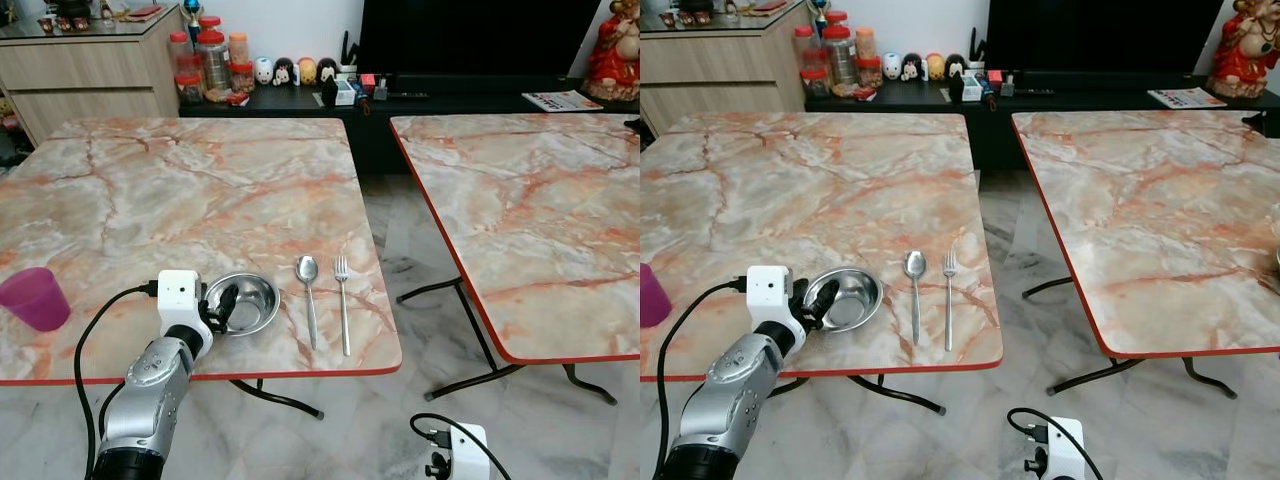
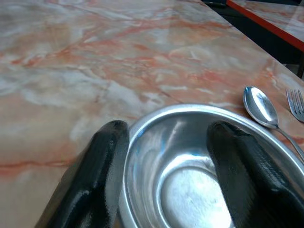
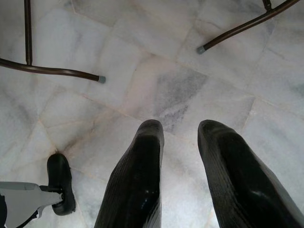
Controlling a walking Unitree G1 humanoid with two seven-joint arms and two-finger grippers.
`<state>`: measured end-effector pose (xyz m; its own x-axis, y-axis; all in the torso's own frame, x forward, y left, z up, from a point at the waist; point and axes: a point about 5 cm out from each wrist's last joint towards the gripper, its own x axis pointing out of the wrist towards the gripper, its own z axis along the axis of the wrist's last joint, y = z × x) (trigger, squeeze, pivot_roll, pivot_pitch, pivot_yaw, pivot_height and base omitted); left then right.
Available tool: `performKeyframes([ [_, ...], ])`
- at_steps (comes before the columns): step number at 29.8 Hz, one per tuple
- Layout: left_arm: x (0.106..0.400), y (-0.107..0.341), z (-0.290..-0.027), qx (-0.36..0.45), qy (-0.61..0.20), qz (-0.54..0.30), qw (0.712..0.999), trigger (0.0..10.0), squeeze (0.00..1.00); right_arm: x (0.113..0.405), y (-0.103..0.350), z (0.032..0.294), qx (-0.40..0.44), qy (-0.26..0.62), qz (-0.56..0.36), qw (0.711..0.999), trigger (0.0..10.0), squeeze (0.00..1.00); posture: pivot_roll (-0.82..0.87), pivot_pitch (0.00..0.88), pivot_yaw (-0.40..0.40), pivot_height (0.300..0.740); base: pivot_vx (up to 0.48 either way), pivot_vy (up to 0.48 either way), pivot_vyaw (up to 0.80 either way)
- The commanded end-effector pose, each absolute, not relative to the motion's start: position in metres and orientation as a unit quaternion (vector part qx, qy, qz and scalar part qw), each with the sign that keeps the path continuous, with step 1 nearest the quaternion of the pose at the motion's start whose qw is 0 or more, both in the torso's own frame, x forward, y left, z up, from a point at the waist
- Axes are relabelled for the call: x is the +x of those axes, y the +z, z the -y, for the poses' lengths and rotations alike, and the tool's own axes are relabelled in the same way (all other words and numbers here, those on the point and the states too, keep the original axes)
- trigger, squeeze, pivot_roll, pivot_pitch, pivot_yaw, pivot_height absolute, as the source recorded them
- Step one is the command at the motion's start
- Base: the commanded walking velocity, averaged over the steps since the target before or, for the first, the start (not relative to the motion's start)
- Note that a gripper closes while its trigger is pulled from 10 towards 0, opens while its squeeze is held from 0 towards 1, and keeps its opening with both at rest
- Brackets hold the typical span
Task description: Setting the table
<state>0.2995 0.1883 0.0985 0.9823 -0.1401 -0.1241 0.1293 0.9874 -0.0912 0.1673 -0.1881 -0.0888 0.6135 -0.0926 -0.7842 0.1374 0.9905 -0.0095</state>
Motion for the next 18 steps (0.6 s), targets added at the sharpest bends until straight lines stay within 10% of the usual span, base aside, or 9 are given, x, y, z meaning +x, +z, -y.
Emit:
performKeyframes([
  [1, 0.302, 0.106, -0.191, -0.032, -0.063, -0.059, 0.996, 10.0, 1.00, 0.170, -0.088, 0.188, 0.023, -0.063, -0.433, 0.899, 10.0, 0.00, 0.04, 0.000, -0.030, 0.740, 0.000, 0.000, 0.00],
  [2, 0.302, 0.106, -0.191, -0.032, -0.063, -0.059, 0.996, 10.0, 1.00, 0.170, -0.088, 0.188, 0.023, -0.063, -0.433, 0.899, 10.0, 0.00, 0.04, 0.000, -0.030, 0.740, 0.000, 0.000, 0.00],
  [4, 0.302, 0.107, -0.192, -0.029, -0.059, -0.062, 0.996, 10.0, 0.00, 0.170, -0.088, 0.188, 0.024, -0.063, -0.433, 0.899, 10.0, 0.00, 0.04, 0.000, -0.030, 0.740, 0.000, 0.000, 0.00],
  [18, 0.300, 0.096, -0.207, 0.005, -0.081, -0.132, 0.988, 10.0, 0.00, 0.170, -0.088, 0.188, 0.028, -0.067, -0.433, 0.898, 10.0, 0.00, 0.05, 0.000, -0.032, 0.740, 0.000, 0.000, 0.00],
])
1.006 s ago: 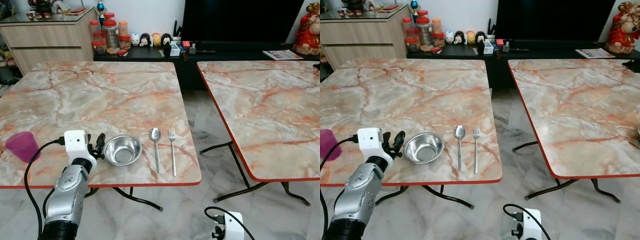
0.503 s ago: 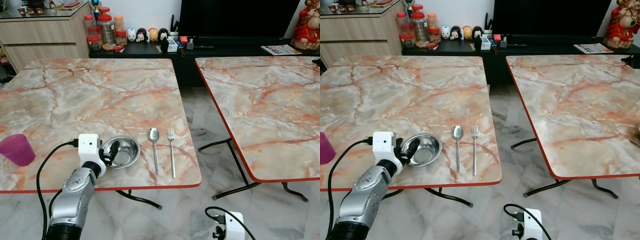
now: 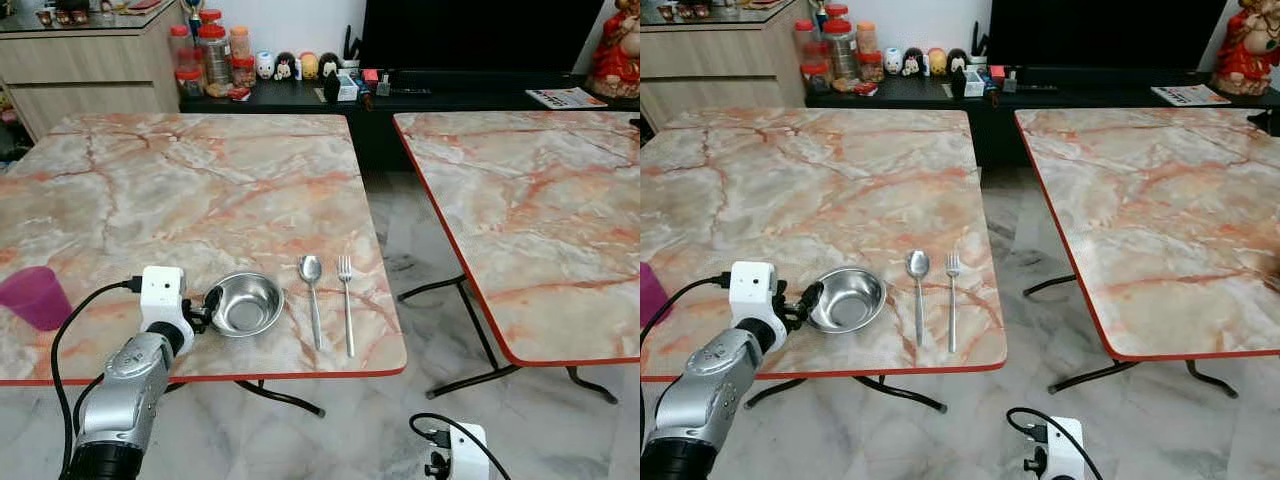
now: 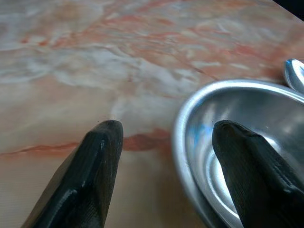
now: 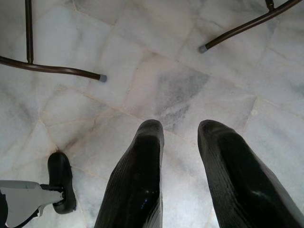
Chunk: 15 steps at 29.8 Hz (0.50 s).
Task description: Setting the table
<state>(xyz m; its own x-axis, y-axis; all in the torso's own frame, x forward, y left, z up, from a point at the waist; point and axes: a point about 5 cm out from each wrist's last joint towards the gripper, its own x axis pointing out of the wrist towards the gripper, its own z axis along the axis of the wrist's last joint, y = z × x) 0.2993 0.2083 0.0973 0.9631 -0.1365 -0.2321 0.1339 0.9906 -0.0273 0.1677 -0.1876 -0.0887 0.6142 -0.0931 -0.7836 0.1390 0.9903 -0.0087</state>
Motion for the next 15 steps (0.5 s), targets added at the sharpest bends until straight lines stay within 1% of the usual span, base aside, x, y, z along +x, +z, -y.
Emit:
performKeyframes([
  [1, 0.2996, 0.0936, -0.2060, 0.003, -0.087, -0.139, 0.986, 10.0, 0.00, 0.1702, -0.0877, 0.1877, 0.028, -0.067, -0.433, 0.898, 10.0, 0.00, 0.05, 0.000, -0.032, 0.740, 0.000, 0.000, 0.00],
  [5, 0.2981, 0.0918, -0.2039, -0.011, -0.098, -0.147, 0.984, 10.0, 0.00, 0.1707, -0.0875, 0.1875, 0.029, -0.067, -0.433, 0.899, 10.0, 0.00, 0.04, 0.000, -0.031, 0.740, 0.000, 0.000, 0.00],
  [15, 0.2958, 0.0877, -0.2021, -0.003, -0.116, -0.165, 0.979, 10.0, 0.00, 0.1709, -0.0874, 0.1876, 0.030, -0.069, -0.432, 0.899, 10.0, 0.00, 0.04, 0.000, -0.031, 0.740, 0.000, 0.000, 0.00],
])
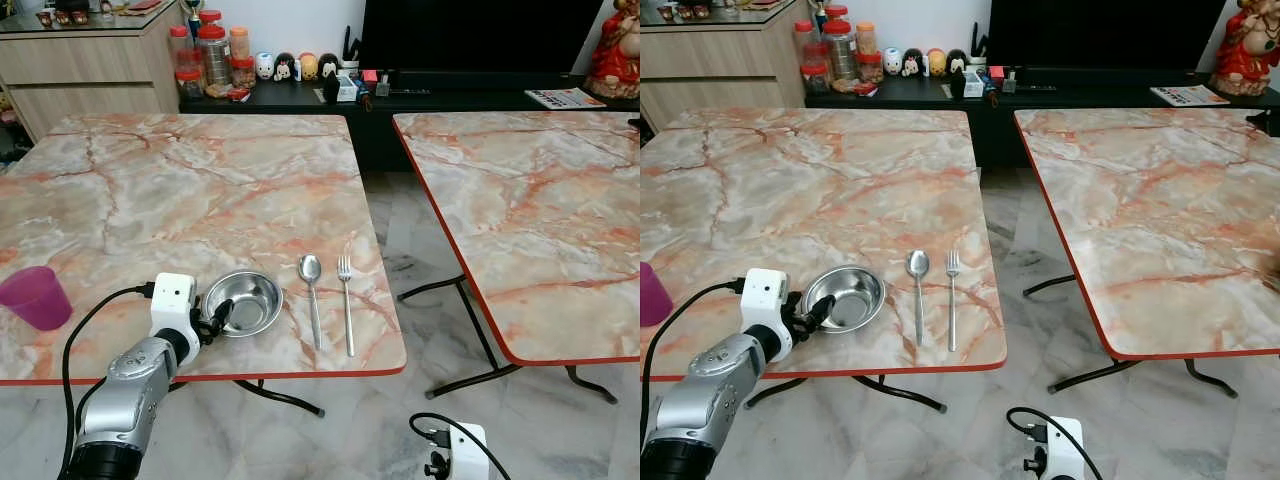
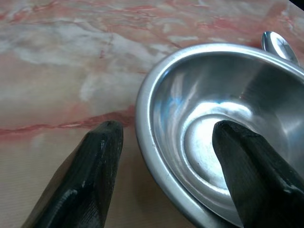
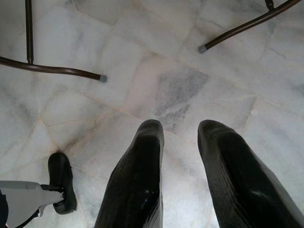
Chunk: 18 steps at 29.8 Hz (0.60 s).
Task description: Setting the table
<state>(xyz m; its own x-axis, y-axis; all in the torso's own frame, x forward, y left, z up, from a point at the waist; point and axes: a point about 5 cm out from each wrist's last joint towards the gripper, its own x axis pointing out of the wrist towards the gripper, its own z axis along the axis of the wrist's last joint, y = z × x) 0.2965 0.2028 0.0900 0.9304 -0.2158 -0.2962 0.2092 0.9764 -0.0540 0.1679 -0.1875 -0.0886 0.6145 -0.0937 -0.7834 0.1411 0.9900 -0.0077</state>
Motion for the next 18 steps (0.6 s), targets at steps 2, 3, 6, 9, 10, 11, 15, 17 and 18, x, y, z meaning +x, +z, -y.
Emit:
performKeyframes([
  [2, 0.2954, 0.0866, -0.2007, 0.000, -0.124, -0.174, 0.977, 10.0, 0.00, 0.1708, -0.0875, 0.1877, 0.029, -0.069, -0.432, 0.899, 10.0, 0.00, 0.04, 0.000, -0.031, 0.740, 0.000, 0.000, 0.00],
  [3, 0.2952, 0.0863, -0.1998, 0.001, -0.130, -0.177, 0.976, 9.8, 0.00, 0.1708, -0.0874, 0.1878, 0.029, -0.069, -0.432, 0.899, 10.0, 0.00, 0.04, 0.000, -0.032, 0.740, 0.000, 0.000, 0.00],
  [6, 0.2947, 0.0866, -0.1990, 0.002, -0.137, -0.179, 0.974, 3.3, 0.00, 0.1708, -0.0874, 0.1881, 0.029, -0.069, -0.432, 0.899, 10.0, 0.00, 0.04, 0.000, -0.033, 0.740, 0.000, 0.000, 0.00],
  [9, 0.2945, 0.0876, -0.1992, 0.001, -0.139, -0.177, 0.974, 0.0, 0.00, 0.1708, -0.0874, 0.1882, 0.029, -0.068, -0.432, 0.899, 10.0, 0.00, 0.04, 0.000, -0.034, 0.740, 0.000, 0.000, 0.00],
  [10, 0.2944, 0.0879, -0.1993, 0.002, -0.140, -0.177, 0.974, 0.0, 0.00, 0.1709, -0.0874, 0.1882, 0.029, -0.068, -0.432, 0.899, 10.0, 0.00, 0.04, 0.000, -0.035, 0.740, 0.000, 0.000, 0.00],
  [11, 0.2941, 0.0887, -0.1997, 0.003, -0.141, -0.175, 0.974, 0.0, 0.00, 0.1711, -0.0873, 0.1882, 0.028, -0.068, -0.432, 0.899, 10.0, 0.00, 0.04, 0.000, -0.035, 0.740, 0.000, 0.000, 0.00],
  [15, 0.2945, 0.0903, -0.2006, 0.000, -0.136, -0.170, 0.976, 0.0, 0.00, 0.1713, -0.0872, 0.1883, 0.028, -0.067, -0.432, 0.899, 10.0, 0.00, 0.04, 0.000, -0.036, 0.740, 0.000, 0.000, 0.00],
  [17, 0.2957, 0.0919, -0.2019, -0.005, -0.131, -0.167, 0.977, 0.0, 0.00, 0.1715, -0.0871, 0.1884, 0.027, -0.067, -0.432, 0.899, 10.0, 0.00, 0.04, 0.000, -0.036, 0.740, 0.000, 0.000, 0.00],
  [18, 0.2960, 0.0922, -0.2021, -0.005, -0.131, -0.166, 0.977, 0.0, 0.00, 0.1715, -0.0871, 0.1884, 0.027, -0.067, -0.432, 0.899, 10.0, 0.00, 0.04, 0.000, -0.036, 0.740, 0.000, 0.000, 0.00],
])
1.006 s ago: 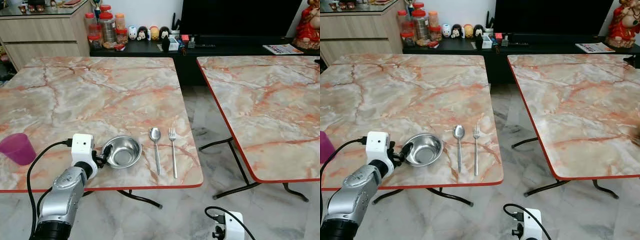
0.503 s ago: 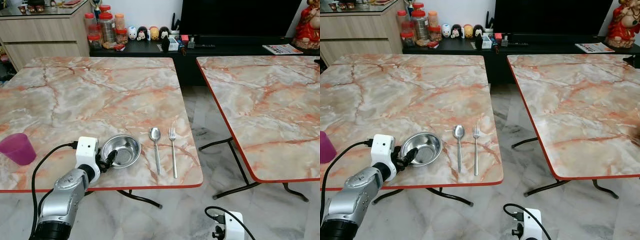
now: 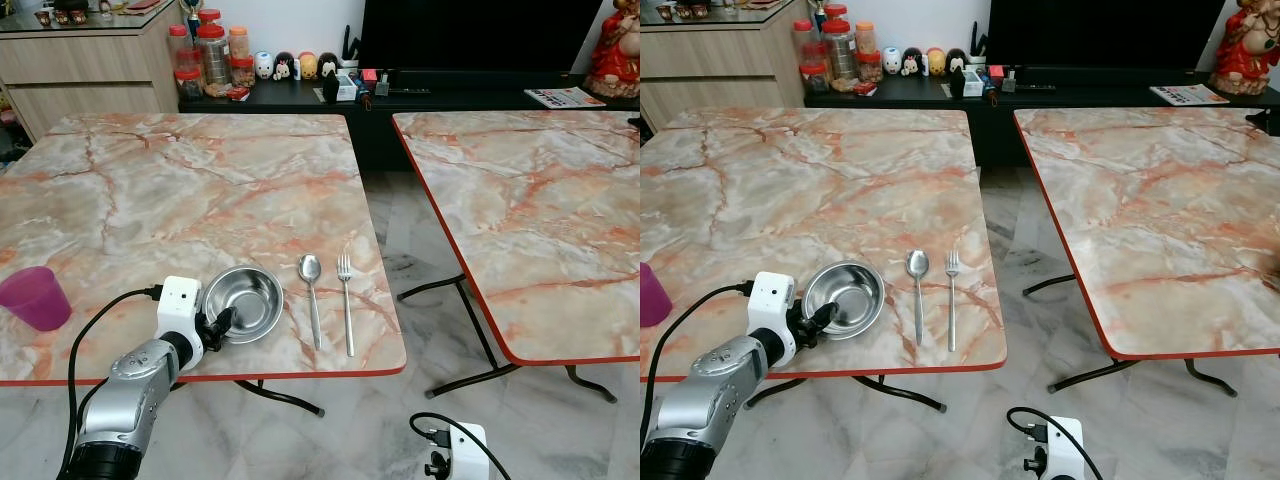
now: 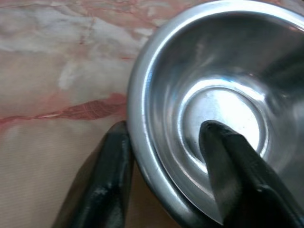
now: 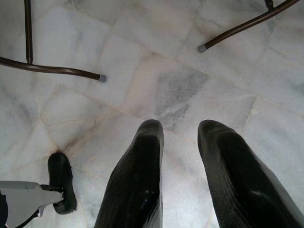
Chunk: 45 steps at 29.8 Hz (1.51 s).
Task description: Setting the table
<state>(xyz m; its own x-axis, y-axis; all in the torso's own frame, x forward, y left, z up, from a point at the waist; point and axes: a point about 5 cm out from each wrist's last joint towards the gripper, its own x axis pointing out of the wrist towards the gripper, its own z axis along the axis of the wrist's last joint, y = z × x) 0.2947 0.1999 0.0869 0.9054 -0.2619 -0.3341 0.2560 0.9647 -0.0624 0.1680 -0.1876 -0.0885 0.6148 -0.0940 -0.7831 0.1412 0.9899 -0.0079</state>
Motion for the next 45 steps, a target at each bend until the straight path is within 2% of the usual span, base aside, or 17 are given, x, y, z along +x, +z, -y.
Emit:
performKeyframes([
  [1, 0.296, 0.092, -0.202, -0.004, -0.131, -0.166, 0.977, 0.0, 0.00, 0.172, -0.087, 0.188, 0.027, -0.067, -0.432, 0.899, 10.0, 0.00, 0.04, 0.000, -0.036, 0.740, 0.000, 0.000, 0.00],
  [29, 0.301, 0.097, -0.200, -0.048, -0.126, -0.141, 0.981, 0.0, 0.00, 0.171, -0.087, 0.188, 0.021, -0.060, -0.435, 0.898, 10.0, 0.00, 0.04, 0.000, -0.031, 0.740, 0.000, 0.000, 0.00],
  [33, 0.304, 0.102, -0.203, -0.085, -0.104, -0.115, 0.984, 0.0, 0.00, 0.172, -0.087, 0.187, 0.021, -0.059, -0.435, 0.898, 10.0, 0.00, 0.04, 0.000, -0.030, 0.740, 0.000, 0.000, 0.00],
  [39, 0.311, 0.110, -0.214, -0.199, -0.028, -0.055, 0.978, 0.0, 0.00, 0.173, -0.087, 0.188, 0.024, -0.062, -0.434, 0.899, 10.0, 0.00, 0.04, 0.000, -0.034, 0.740, 0.000, 0.000, 0.00],
  [45, 0.312, 0.110, -0.212, -0.226, -0.019, -0.046, 0.973, 0.0, 0.00, 0.172, -0.087, 0.188, 0.024, -0.064, -0.434, 0.898, 10.0, 0.00, 0.04, 0.000, -0.036, 0.740, 0.000, 0.000, 0.00],
])
